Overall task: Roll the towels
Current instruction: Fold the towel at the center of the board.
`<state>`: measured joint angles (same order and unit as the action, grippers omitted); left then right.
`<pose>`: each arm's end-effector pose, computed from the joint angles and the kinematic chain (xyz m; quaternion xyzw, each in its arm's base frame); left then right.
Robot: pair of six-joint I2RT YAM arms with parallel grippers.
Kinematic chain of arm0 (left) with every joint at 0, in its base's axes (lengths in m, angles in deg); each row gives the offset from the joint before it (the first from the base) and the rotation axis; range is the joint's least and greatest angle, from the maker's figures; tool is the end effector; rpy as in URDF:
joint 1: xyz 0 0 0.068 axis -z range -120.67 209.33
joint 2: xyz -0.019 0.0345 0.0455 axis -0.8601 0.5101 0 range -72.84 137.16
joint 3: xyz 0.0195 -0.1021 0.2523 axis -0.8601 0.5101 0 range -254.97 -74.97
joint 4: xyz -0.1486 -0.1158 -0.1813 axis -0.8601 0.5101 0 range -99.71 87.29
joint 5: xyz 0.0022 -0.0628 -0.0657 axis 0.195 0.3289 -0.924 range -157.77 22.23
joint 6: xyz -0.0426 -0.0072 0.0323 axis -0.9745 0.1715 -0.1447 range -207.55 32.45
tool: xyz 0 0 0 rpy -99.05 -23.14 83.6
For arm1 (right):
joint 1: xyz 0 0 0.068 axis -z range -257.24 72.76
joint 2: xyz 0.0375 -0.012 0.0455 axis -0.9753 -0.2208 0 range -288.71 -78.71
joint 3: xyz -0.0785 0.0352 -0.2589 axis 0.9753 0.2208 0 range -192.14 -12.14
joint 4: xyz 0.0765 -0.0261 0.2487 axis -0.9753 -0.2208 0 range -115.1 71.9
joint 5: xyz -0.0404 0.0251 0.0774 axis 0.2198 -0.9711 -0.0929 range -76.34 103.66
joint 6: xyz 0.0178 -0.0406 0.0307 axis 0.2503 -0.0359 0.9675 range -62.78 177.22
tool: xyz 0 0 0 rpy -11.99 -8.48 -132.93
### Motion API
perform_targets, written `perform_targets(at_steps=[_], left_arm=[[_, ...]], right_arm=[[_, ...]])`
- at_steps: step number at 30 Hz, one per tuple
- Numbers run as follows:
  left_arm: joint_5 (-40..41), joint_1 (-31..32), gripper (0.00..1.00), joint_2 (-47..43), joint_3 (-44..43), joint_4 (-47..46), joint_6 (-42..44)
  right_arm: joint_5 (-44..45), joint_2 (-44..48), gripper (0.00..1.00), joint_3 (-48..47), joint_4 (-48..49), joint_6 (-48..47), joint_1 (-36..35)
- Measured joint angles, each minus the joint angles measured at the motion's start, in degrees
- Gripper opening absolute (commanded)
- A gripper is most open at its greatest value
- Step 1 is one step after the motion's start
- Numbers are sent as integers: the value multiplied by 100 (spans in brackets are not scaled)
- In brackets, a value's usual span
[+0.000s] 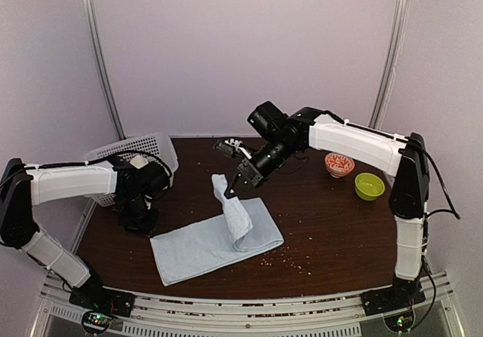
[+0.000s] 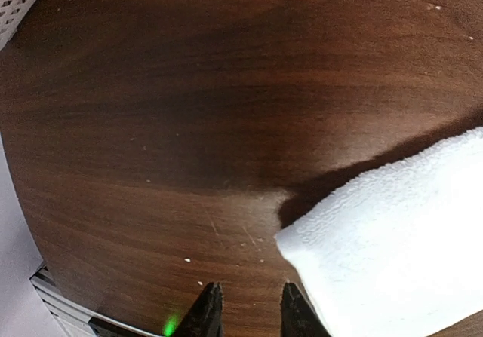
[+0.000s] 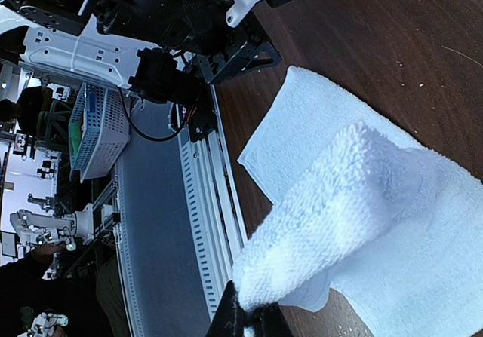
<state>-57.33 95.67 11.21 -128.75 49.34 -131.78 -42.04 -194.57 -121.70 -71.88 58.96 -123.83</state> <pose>0.1937 -0.1346 0.1954 -0.0690 0.9934 0.0655 0.0633 0.2755 0.3342 0.3023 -0.4373 0.7436 0.5052 0.0235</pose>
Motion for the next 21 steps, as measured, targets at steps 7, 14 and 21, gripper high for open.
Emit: perform_targets(at_steps=[7, 14, 21], left_arm=[[166, -164, 27, -20, 2, 155, 46], [243, -227, 28, -101, 7, 205, 83], [229, -293, 27, -267, 195, 203, 85]], right_arm=[[66, -730, 0, -216, 651, 861, -433], [87, -1659, 0, -717, 1176, 1510, -820], [37, -1939, 0, -929, 1674, 2070, -1064]])
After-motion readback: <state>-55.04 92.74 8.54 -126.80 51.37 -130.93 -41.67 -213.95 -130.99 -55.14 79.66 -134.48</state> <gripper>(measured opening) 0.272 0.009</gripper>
